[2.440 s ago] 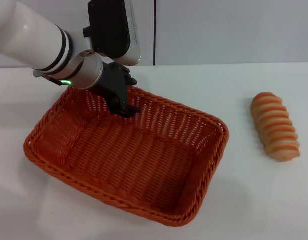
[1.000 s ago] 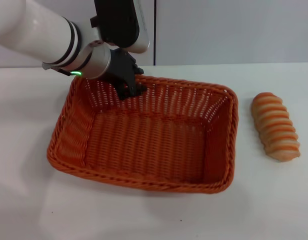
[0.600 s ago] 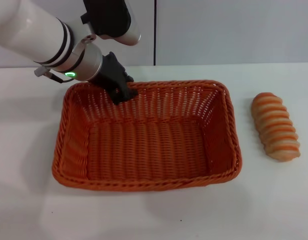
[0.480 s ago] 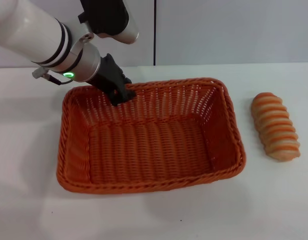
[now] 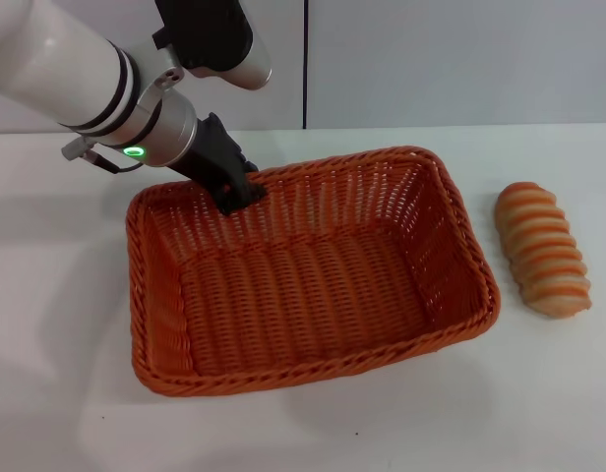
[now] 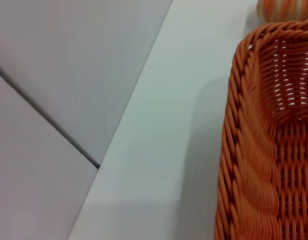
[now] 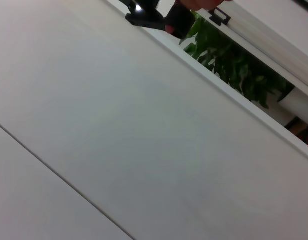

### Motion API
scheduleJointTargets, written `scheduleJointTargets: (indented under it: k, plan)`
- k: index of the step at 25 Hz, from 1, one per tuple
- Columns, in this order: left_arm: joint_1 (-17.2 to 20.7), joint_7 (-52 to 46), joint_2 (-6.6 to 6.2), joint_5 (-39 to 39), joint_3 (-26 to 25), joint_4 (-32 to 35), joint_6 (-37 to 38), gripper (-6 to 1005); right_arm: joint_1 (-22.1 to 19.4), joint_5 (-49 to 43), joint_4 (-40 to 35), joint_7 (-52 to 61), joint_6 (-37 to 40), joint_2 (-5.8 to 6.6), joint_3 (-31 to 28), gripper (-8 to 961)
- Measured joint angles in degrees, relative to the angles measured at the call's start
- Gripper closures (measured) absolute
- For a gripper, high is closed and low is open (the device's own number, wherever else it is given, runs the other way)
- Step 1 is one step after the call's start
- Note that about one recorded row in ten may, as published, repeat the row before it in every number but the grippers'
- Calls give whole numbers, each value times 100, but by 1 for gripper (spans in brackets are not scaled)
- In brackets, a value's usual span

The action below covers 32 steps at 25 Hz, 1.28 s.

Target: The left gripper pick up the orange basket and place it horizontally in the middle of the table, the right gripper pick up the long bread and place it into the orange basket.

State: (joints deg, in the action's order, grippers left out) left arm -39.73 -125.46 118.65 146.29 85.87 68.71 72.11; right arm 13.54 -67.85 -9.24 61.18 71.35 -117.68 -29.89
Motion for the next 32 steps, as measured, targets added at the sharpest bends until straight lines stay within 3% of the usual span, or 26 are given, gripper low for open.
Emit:
scheduleJointTargets:
  k: [11, 17, 20, 23, 25, 27, 32]
  plan:
    - [-14, 219, 8, -71, -43, 101, -142, 769, 26, 0, 7, -33, 0, 0, 10, 122]
    - [-14, 308, 1, -155, -94, 200, -158, 587, 60, -7, -15, -38, 0, 0, 12, 122]
    - [44, 363, -8, -222, -154, 377, -238, 351, 64, -98, -144, -33, 70, 13, 193, 123]
    - [121, 423, -13, -410, -231, 481, -360, 295, 44, -134, -325, 34, 205, 18, 498, 123]
    - [382, 878, -21, -1176, -410, 627, -829, 257, -51, -144, -761, 369, 644, 25, 1099, 123]
    - [486, 1092, -24, -1489, -468, 645, -973, 219, -98, -148, -945, 523, 822, 26, 1315, 123]
    - [956, 2652, -33, -3976, -821, 316, -1604, 145, -338, -153, -1814, 1358, 1620, 62, 2156, 123]
